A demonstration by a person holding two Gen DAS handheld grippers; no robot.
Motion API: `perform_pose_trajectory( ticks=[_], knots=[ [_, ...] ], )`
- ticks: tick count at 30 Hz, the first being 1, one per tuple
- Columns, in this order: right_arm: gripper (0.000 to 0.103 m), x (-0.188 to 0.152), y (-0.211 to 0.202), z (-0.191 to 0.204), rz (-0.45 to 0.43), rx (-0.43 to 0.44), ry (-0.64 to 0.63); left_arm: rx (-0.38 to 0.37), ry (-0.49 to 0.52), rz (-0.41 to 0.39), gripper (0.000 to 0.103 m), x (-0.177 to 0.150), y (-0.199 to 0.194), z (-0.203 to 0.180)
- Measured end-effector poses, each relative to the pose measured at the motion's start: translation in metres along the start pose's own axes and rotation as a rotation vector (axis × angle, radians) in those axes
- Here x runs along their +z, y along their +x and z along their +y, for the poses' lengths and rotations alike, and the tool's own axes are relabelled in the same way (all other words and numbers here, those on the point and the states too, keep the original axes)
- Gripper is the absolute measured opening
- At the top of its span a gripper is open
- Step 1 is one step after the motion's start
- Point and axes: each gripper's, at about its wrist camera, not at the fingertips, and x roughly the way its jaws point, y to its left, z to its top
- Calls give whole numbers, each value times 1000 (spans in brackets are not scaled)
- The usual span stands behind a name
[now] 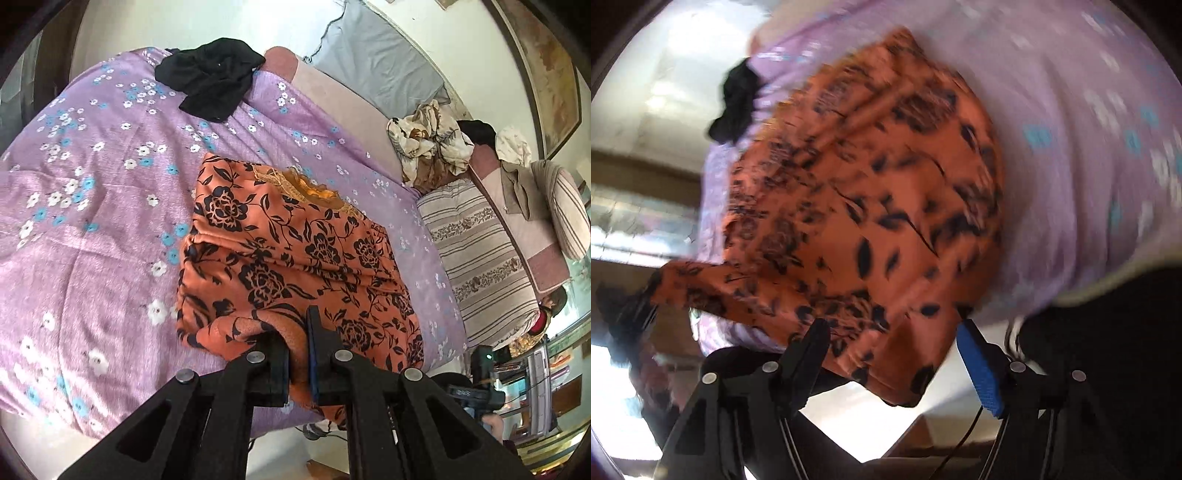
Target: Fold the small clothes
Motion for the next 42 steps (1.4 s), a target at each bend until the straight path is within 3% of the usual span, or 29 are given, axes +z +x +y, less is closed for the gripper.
perform_pose_trajectory(
  ticks=[3,7,11,14,15,18,21,25,30,32,35,37,40,42],
  knots=[
    [74,-7,14,0,31,-13,71,-7,-4,-6,8,-8,-8,-2],
    [74,-22,25,26,58,-50,-26,-6,2,-13,8,-19,-15,-4],
    [75,-31,41,42,26,-250,-130,-19,-20,-17,8,-23,-17,0],
    [75,-35,49,38,-9,-278,-175,-20,-32,-15,8,-24,-18,4],
    [72,-36,48,34,-7,-270,-177,-18,-34,-16,8,-23,-18,6],
    [30,-31,32,14,-26,-203,-138,-20,-51,-15,8,-21,-18,12],
    [12,-19,3,-13,-65,-66,-43,-30,-59,-12,8,-14,-16,15],
    [9,-3,-19,-31,-51,129,22,-30,-57,-22,8,2,-16,13],
    [9,4,-4,-28,19,2,-9,-40,-36,-37,8,11,-17,1],
    [9,-2,18,-30,76,-2,-1,-41,-25,-39,8,10,-17,-3],
    [12,-12,49,-48,207,37,124,-44,-34,-38,8,9,-18,-1],
    [13,-19,58,-63,242,20,206,-42,-42,-35,8,8,-18,3],
    [13,-23,53,-72,181,33,223,-38,-52,-26,8,5,-17,7],
    [13,-25,48,-66,141,57,158,-38,-53,-28,8,3,-18,7]
  ],
)
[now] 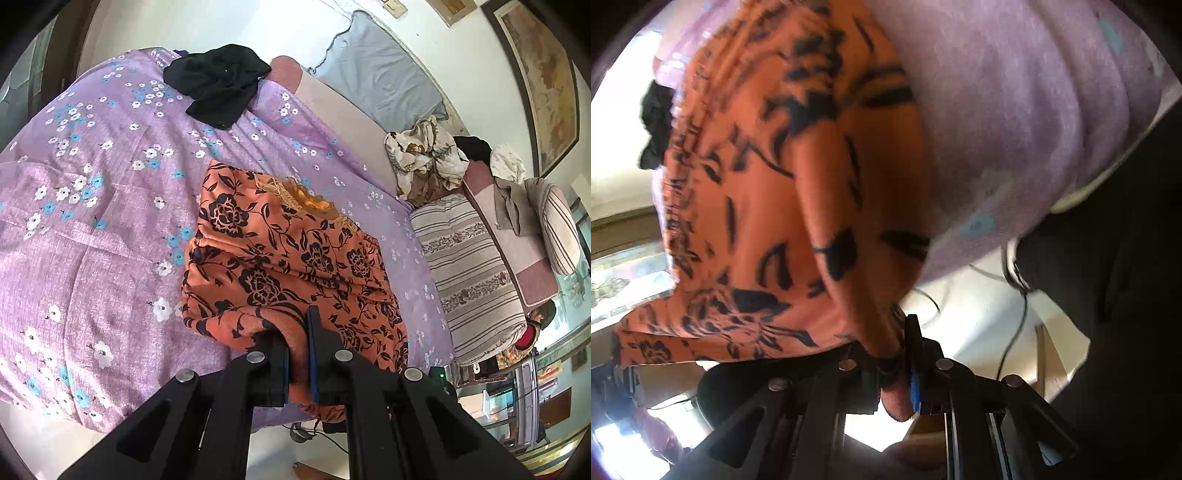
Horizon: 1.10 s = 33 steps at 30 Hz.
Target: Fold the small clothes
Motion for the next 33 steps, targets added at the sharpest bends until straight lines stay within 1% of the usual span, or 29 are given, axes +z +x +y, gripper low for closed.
perform_pose_trajectory(
  ticks=[2,3,5,6,8,10,11,13,15,17,18,19,20,21,22,23,24,25,26,27,28,29,30,31,32,33],
  knots=[
    [12,-4,-5,4,4,2,-55,-2,-3,-2,8,-1,-1,0],
    [8,-5,-6,5,2,10,-66,-4,-5,-3,8,-1,-2,1],
    [7,-7,-14,14,-9,42,-92,-7,-4,-3,8,-1,-4,1],
    [7,-7,-20,22,-27,81,-109,-9,-3,-2,8,0,-4,1],
    [6,-3,-42,40,-97,155,-143,-18,-4,-2,8,6,-5,1],
    [6,6,-63,51,-165,208,-155,-12,-3,-18,8,21,-7,-1],
    [6,19,-77,59,-219,254,-152,-11,-1,-27,8,29,-7,-1],
    [6,48,-97,78,-318,310,-163,-15,-13,-50,8,54,-5,0],
    [6,90,-118,95,-421,355,-150,-24,-38,-60,8,84,4,3],
    [6,123,-125,110,-488,408,-114,-11,-55,-73,9,120,21,7],
    [6,154,-129,119,-539,429,-88,3,-55,-76,9,136,34,10],
    [7,167,-130,126,-555,427,-68,23,-63,-70,9,152,51,17],
    [10,196,-124,129,-574,416,-15,58,-89,-58,9,164,69,27],
    [10,211,-118,131,-586,408,16,110,-130,-43,9,174,92,40],
    [10,229,-109,129,-590,412,45,138,-153,-34,10,177,106,49],
    [10,246,-98,120,-582,452,77,173,-181,-24,10,179,126,63],
    [10,254,-89,113,-575,493,103,199,-201,-9,10,178,142,74],
    [10,261,-78,100,-573,545,140,226,-227,7,10,174,155,84],
    [10,262,-71,85,-575,568,166,237,-264,0,10,167,165,94],
    [14,263,-63,71,-576,583,232,216,-282,-33,10,161,166,98],
    [20,264,-58,63,-570,599,293,178,-295,-99,10,155,162,101],
    [24,265,-61,64,-560,602,283,133,-311,-175,11,149,155,102],
    [26,265,-70,71,-568,577,223,98,-328,-228,12,145,149,102],
    [27,265,-80,78,-593,551,182,64,-349,-284,18,141,143,102],
    [27,259,-97,89,-668,495,109,58,-356,-325,31,140,138,100],
    [31,253,-110,94,-730,463,66,78,-344,-344,38,140,135,95]
  ],
)
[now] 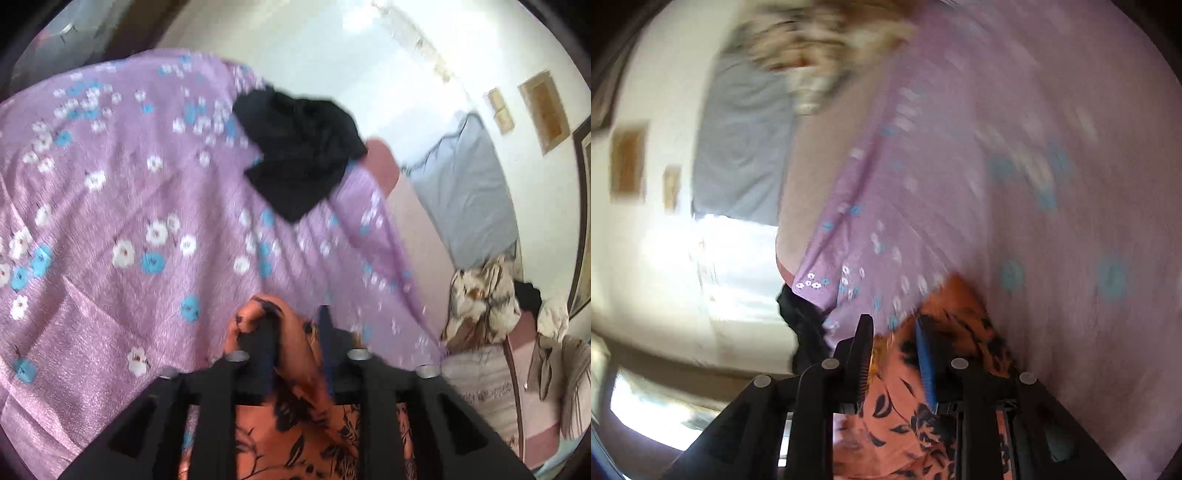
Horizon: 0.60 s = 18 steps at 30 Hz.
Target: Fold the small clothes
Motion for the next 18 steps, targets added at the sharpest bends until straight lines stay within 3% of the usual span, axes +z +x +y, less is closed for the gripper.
perform_pose_trajectory(
  ticks=[2,3,4,5,7,9,11,15,18],
  knots=[
    [55,-3,-14,11,-67,-19,-61,94,102,-104,73,-4,-18,-19],
    [66,-6,-18,20,-75,-51,-108,132,151,-167,81,-8,-29,-27],
    [66,-14,-14,33,-24,-96,-194,168,192,-227,94,-12,-40,-34],
    [66,-22,-7,42,17,-106,-248,197,212,-258,99,-14,-47,-38],
    [65,-54,2,65,139,-83,-376,263,205,-238,99,-17,-54,-41],
    [63,-88,15,81,286,-75,-470,258,197,-184,99,-27,-63,-43],
    [58,-125,25,92,400,-97,-552,258,250,-122,99,-53,-68,-50],
    [50,-187,50,93,565,-166,-680,302,346,44,99,-113,-42,-54],
    [46,-208,86,89,624,-258,-735,286,392,160,99,-128,-16,-59]
  ],
)
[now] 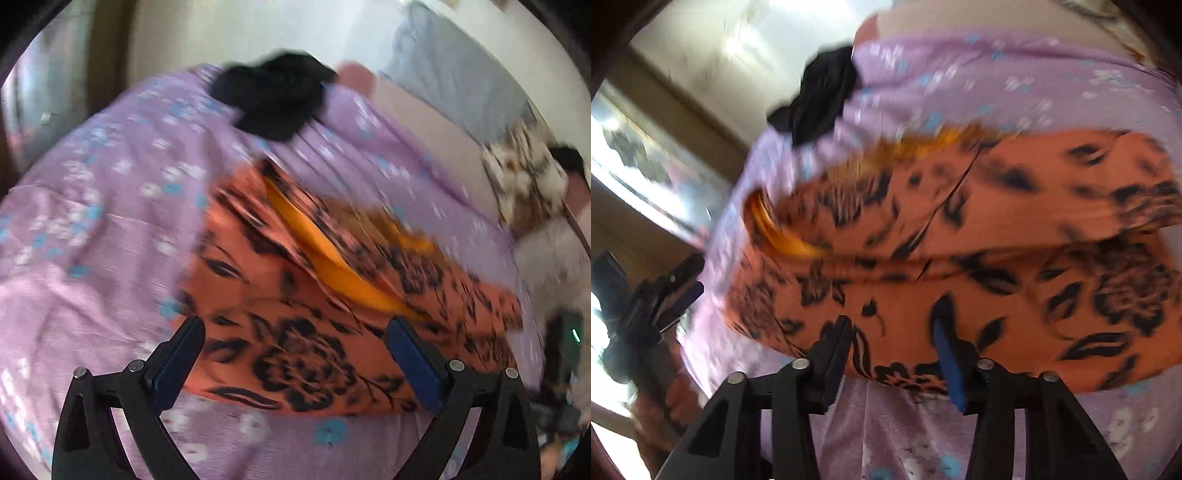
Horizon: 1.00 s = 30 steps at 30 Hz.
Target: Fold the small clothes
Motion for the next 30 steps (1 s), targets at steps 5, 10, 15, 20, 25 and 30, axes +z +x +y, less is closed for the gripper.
perform_pose_trajectory(
  ticks=[5,10,15,20,25,30],
  knots=[
    [46,60,27,2,-38,-91,-15,89,-7,118,99,10,49,7],
    [46,149,27,-13,-253,-118,99,110,-36,81,99,35,61,18],
    [47,178,2,-29,-404,-76,224,120,-147,57,99,45,61,43],
    [47,150,23,-5,-280,31,156,164,-212,13,99,45,49,55],
    [47,124,60,49,-205,-14,49,278,-106,61,99,38,65,42],
    [49,113,83,59,-109,-133,-3,320,-50,95,100,38,77,37]
  ],
)
